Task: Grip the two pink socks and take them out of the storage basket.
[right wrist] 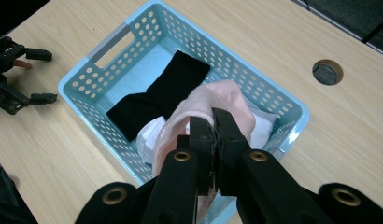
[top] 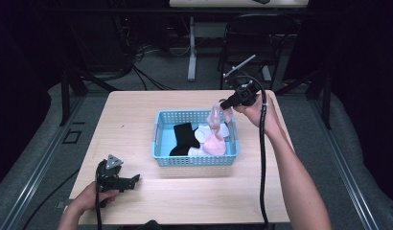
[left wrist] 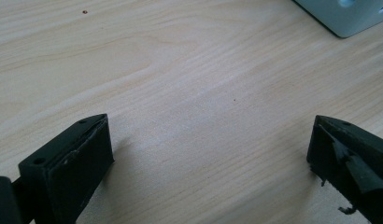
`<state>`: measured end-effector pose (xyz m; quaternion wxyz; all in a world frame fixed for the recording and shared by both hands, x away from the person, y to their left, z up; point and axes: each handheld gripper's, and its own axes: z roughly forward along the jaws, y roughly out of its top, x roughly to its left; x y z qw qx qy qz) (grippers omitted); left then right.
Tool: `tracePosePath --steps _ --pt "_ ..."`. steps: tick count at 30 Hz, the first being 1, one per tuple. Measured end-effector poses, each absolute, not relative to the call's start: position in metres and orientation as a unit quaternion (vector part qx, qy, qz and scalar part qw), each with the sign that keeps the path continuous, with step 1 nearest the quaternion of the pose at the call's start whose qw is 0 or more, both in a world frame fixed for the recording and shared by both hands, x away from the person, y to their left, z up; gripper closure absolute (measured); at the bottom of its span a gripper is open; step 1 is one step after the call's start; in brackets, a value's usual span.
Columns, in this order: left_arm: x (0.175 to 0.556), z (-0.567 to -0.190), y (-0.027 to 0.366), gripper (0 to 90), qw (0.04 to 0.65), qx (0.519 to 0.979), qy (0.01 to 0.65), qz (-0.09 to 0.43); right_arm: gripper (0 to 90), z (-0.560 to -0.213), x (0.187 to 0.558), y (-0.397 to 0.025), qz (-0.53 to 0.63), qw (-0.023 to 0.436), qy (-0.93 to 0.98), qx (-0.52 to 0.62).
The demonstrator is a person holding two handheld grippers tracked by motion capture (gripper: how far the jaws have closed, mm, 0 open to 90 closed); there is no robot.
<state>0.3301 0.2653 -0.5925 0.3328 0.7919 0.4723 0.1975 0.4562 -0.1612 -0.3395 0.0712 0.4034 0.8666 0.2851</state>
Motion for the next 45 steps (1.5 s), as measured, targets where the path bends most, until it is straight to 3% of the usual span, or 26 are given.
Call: tracePosePath --steps 25,45 --pt "0.33 -0.592 0.265 0.0 0.333 0.792 0.473 0.197 87.7 -0.31 0.438 -0.213 0.276 0.1 0.853 0.431" --pt "0.33 -0.593 0.265 0.0 0.333 0.792 0.472 0.198 87.7 -0.339 0.443 -0.269 0.203 0.099 0.841 0.491"
